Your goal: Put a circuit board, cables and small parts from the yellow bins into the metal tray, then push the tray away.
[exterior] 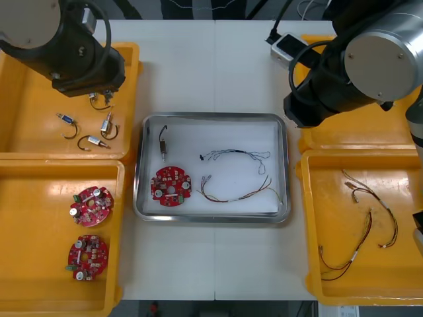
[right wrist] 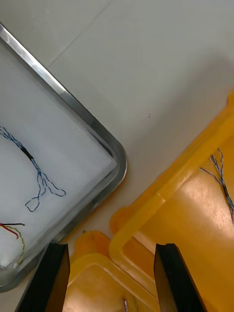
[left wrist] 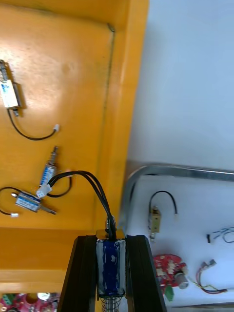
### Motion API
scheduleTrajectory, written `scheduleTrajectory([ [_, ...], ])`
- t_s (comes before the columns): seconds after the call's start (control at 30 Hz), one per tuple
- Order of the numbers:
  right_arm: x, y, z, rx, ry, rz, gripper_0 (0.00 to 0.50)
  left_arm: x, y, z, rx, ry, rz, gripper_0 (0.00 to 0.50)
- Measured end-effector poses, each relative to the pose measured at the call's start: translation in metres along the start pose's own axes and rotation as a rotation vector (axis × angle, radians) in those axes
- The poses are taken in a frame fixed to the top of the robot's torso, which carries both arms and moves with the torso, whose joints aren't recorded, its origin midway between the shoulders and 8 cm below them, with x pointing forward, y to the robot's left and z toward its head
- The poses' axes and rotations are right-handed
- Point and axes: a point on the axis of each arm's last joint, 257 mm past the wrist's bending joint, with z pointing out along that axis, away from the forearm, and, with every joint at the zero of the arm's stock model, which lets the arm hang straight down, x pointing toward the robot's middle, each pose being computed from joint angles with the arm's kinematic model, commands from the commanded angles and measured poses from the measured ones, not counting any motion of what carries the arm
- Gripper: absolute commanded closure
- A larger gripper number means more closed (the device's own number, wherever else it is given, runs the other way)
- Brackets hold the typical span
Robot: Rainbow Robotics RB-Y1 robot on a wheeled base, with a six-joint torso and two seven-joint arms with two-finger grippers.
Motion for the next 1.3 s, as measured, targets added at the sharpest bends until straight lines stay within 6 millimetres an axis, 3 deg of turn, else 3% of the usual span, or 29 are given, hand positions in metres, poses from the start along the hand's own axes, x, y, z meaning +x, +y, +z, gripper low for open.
scheduleTrajectory([
  [0.23,0.038,-0.026,-0.005,0.036,0.017,0.227,0.0,0.032,-0.038,0.012,0.022,0.041,-0.118,0.5],
  [0.67,0.084,-0.066,-0.017,0.048,0.004,0.523,0.0,0.086,-0.109,0.055,0.091,0.097,0.025,0.5],
  [0.97,0.132,-0.082,-0.021,0.082,0.038,0.614,0.0,0.106,-0.12,0.093,0.068,0.102,0.06,0.5],
  [1.3,0.177,-0.087,-0.018,0.095,0.092,0.702,0.0,0.126,-0.113,0.121,0.015,0.11,0.114,0.5],
])
